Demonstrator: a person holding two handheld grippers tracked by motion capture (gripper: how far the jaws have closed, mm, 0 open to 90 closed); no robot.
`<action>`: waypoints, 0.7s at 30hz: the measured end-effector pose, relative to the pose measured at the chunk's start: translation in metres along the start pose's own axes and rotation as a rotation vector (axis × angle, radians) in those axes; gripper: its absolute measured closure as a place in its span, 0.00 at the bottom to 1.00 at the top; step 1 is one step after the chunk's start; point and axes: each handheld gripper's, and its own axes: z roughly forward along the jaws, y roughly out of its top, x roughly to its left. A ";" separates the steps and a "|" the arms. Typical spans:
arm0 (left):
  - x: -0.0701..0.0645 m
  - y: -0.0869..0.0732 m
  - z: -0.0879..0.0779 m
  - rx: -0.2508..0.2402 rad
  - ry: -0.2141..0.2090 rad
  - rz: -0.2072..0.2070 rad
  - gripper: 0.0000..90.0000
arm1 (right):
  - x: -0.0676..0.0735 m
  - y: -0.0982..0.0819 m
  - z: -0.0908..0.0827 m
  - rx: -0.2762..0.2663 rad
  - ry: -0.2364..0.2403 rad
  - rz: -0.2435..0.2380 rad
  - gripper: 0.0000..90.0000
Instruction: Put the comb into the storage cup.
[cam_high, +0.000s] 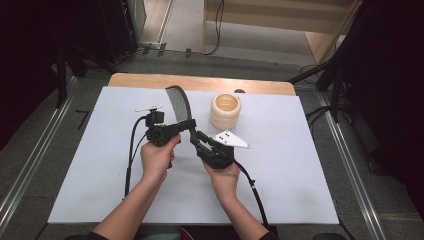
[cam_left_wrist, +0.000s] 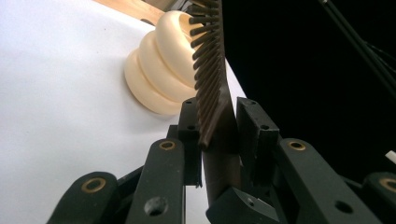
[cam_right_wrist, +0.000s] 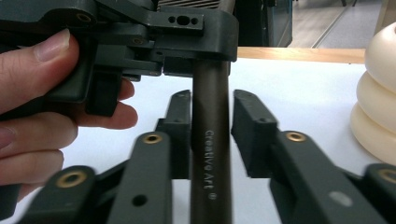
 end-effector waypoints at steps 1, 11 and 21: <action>0.001 0.000 0.000 -0.002 0.006 0.003 0.81 | -0.001 0.001 -0.001 0.003 0.007 -0.015 0.66; 0.001 0.003 -0.002 -0.005 0.046 0.041 0.81 | -0.009 0.005 -0.009 0.026 0.022 -0.048 0.52; 0.003 0.004 -0.004 0.005 0.066 0.061 0.81 | -0.015 0.008 -0.015 0.047 0.037 -0.099 0.36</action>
